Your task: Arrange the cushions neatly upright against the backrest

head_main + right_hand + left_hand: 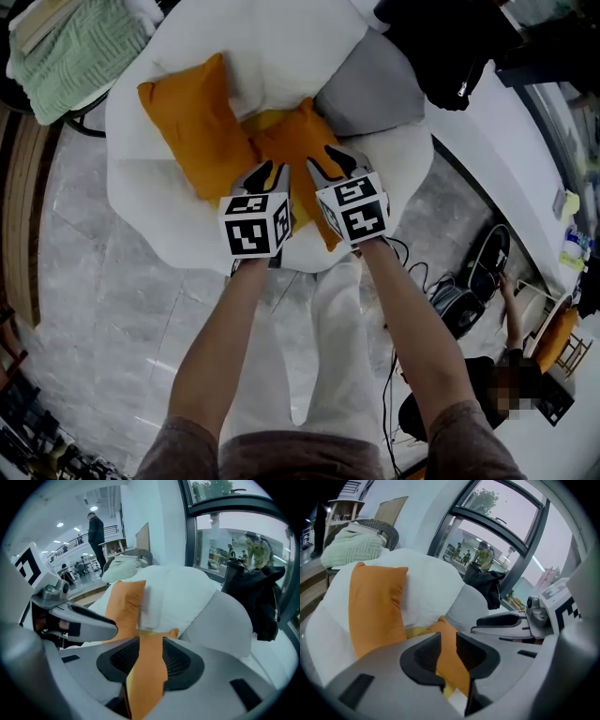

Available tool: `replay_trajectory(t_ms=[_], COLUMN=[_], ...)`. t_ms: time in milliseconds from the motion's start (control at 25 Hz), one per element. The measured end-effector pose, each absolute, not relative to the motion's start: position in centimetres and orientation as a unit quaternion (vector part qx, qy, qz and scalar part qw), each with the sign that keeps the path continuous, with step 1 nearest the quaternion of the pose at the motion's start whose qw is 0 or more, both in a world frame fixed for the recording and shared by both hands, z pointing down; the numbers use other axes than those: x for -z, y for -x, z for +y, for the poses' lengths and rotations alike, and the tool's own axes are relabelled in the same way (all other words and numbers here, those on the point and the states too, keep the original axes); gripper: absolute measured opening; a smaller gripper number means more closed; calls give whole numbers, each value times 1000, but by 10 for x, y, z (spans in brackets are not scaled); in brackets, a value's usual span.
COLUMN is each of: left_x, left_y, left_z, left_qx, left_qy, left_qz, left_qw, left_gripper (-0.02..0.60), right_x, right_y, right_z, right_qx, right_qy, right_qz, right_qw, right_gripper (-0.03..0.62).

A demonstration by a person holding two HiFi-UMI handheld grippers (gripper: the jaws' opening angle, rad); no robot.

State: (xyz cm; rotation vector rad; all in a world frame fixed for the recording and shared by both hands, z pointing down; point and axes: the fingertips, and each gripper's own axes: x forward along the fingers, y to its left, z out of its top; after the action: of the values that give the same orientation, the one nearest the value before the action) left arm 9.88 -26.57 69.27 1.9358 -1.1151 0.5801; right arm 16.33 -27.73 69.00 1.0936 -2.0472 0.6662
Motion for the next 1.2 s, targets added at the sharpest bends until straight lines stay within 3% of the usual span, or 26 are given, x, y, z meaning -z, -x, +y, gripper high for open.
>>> replay_trajectory(t_ms=[440,920,1080,1200], left_x=[-769,-815,-815,-815], left_y=[-132,-147,-153,-157], left_z=[-260,-258,-261,-260], left_qx=[-231,-229,-241,-250], left_qy=[-731,-707,-714,-714], left_qz=[-466,-474,-455,-454], left_qw=[443,473,474,472], left_gripper=[132,142,116,62], right_x=[-761,-804,-805,-806], right_y=[-195,-205,-210,-211], right_z=[-280,-272,-273,-272], right_qx=[-275,-332,-339,-333], right_qy=[-355,-338,-348,-349], right_qz=[-800,-789,-787,-788], right_qw=[397,392,379,383], right_gripper=[161,160,146,110])
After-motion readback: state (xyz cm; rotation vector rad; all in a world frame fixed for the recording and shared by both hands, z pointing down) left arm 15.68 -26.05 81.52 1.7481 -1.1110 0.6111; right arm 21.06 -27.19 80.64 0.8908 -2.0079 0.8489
